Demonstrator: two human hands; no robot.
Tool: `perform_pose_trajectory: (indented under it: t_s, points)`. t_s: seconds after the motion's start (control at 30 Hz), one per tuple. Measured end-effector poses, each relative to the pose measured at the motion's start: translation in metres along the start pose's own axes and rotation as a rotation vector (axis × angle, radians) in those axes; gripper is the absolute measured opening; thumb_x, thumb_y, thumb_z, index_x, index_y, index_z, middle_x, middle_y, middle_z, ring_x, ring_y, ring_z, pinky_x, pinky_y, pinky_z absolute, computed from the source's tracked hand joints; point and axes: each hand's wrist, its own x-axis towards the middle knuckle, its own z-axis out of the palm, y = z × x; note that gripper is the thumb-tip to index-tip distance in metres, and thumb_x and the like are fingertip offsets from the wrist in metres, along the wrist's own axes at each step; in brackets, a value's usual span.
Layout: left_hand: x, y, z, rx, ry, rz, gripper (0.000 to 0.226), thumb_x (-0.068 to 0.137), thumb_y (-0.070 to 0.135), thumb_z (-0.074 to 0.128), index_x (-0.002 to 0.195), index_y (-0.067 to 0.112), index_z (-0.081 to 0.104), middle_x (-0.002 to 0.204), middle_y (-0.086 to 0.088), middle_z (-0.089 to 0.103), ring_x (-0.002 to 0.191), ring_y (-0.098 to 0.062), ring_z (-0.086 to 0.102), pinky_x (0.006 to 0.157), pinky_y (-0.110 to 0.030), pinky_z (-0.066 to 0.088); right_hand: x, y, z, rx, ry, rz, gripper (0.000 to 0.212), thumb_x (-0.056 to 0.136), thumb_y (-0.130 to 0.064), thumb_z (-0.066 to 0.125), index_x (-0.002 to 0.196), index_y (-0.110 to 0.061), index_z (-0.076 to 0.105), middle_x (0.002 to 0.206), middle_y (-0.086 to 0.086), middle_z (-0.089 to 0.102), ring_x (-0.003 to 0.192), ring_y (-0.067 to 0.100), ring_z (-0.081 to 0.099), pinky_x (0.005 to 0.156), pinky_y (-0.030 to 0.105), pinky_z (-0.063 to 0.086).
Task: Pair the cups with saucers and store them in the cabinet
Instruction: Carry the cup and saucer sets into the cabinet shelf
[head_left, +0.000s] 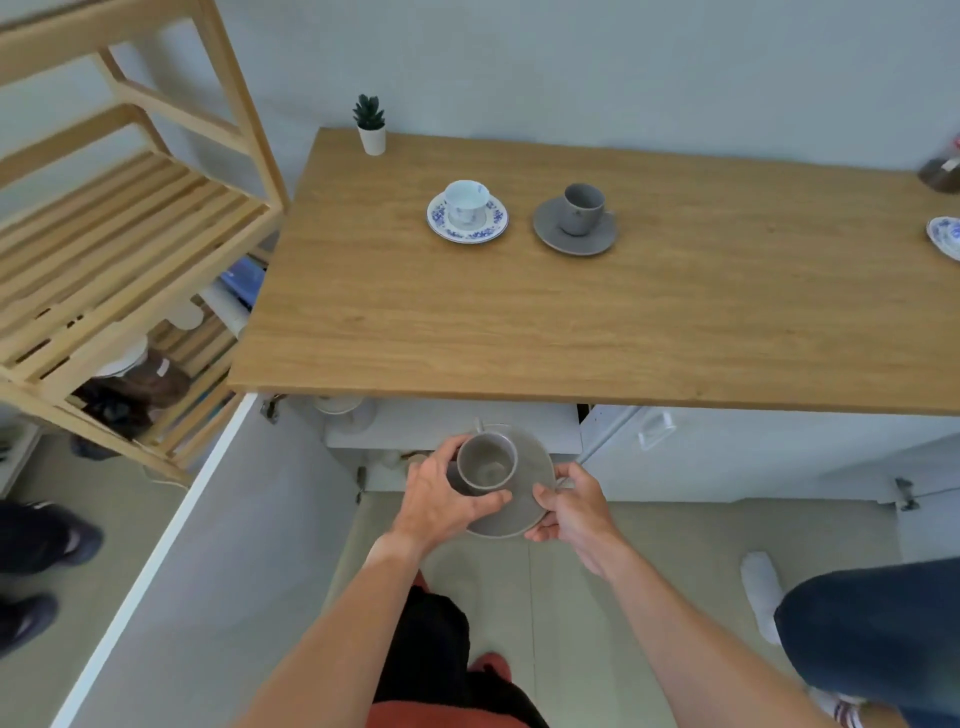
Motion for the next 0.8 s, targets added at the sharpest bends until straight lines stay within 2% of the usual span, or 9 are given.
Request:
perform_pose_trajectory:
  t_s: [0.13,0.23,0.3,0.4,0.47,0.6,0.8]
  points:
    - [-0.01,-0.038,0.012,0.006,0.012,-0.09,0.076,0.051,0.061,0.083,0.119,0.051,0.049,0.111,0.022,0.06,0.115,-0.017,0.051,0.093,-0.034,0.049,0.018,0.034,0.018,-0.048,-0.003,0.043,0.012,0.098,-0.004,0.057,0.107,-0.005,0.049,0.078,0.027,0.069,0.051,0.031,0.065,0.048,0.035,0.056]
    - [0.0,-0.077,0.022,0.011,0.025,-0.14,0.077,0.055,0.056,0.084,0.123,0.047,0.048,0.113,0.023,0.056,0.12,-0.016,0.043,0.095,-0.032,0.044,0.05,0.061,0.039,-0.077,-0.019,0.073,0.011,0.097,-0.005,0.059,0.1,-0.013,0.051,0.086,0.026,0.07,0.056,0.032,0.068,0.048,0.033,0.054]
    - [0.019,-0.107,0.03,0.049,0.042,-0.186,0.077,0.058,0.05,0.086,0.125,0.042,0.05,0.108,0.023,0.053,0.116,-0.014,0.041,0.097,-0.033,0.041,0.083,0.082,0.058,-0.099,-0.01,0.096,0.016,0.096,-0.005,0.061,0.092,-0.017,0.051,0.089,0.026,0.07,0.06,0.033,0.069,0.046,0.032,0.054]
    - [0.058,-0.145,0.037,0.046,0.097,-0.205,0.075,0.057,0.041,0.09,0.123,0.035,0.055,0.102,0.02,0.058,0.104,-0.007,0.05,0.093,-0.026,0.043,0.134,0.105,0.084,-0.113,0.026,0.113,0.018,0.095,-0.008,0.063,0.09,-0.017,0.049,0.097,0.027,0.07,0.068,0.036,0.07,0.044,0.031,0.055]
    - [0.09,-0.175,0.044,0.037,0.112,-0.204,0.077,0.053,0.044,0.09,0.121,0.036,0.056,0.106,0.017,0.063,0.109,-0.011,0.057,0.094,-0.028,0.048,0.174,0.119,0.1,-0.115,0.052,0.106,0.016,0.095,-0.009,0.063,0.093,-0.016,0.049,0.105,0.027,0.069,0.073,0.037,0.07,0.042,0.029,0.053]
    - [0.144,-0.216,0.048,0.022,0.144,-0.213,0.081,0.042,0.053,0.084,0.117,0.045,0.055,0.109,0.019,0.064,0.118,-0.019,0.055,0.096,-0.035,0.05,0.237,0.128,0.124,-0.123,0.046,0.065,0.014,0.095,-0.012,0.063,0.097,-0.014,0.05,0.119,0.021,0.063,0.081,0.038,0.072,0.043,0.027,0.053]
    - [0.211,-0.245,0.041,0.045,0.173,-0.161,0.08,0.041,0.053,0.084,0.115,0.042,0.056,0.109,0.019,0.062,0.116,-0.018,0.055,0.098,-0.037,0.049,0.303,0.126,0.147,-0.101,0.079,0.001,0.025,0.092,-0.014,0.069,0.083,-0.021,0.048,0.113,0.022,0.066,0.074,0.037,0.073,0.044,0.027,0.056]
